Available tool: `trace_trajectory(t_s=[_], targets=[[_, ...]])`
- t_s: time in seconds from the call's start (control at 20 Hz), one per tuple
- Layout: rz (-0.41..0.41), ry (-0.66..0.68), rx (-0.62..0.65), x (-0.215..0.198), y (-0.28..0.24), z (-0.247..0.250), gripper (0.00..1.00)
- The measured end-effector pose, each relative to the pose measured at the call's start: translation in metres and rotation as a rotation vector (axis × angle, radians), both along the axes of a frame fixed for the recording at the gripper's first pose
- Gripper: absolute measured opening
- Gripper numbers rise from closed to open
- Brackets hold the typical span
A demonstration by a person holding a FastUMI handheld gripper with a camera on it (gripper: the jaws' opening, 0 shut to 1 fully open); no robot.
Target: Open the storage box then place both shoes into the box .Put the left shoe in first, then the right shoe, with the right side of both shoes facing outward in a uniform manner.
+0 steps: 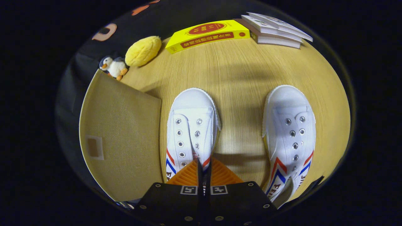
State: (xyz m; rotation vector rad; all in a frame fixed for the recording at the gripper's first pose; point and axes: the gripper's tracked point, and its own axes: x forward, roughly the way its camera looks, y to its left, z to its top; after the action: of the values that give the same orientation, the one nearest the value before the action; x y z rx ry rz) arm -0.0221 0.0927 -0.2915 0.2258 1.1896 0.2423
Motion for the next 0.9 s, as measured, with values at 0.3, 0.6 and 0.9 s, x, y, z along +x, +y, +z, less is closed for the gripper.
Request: trace_trajectory(t_s=[0.3, 0.6, 0.9], targets=[[-0.072, -0.076, 0.090, 0.011, 0.003, 0.031, 0.00], [-0.099, -0.167, 0.099, 0.019, 0.008, 0.095, 0.00], [-0.073, -0.256, 0.095, 0.008, 0.037, 0.174, 0.00]])
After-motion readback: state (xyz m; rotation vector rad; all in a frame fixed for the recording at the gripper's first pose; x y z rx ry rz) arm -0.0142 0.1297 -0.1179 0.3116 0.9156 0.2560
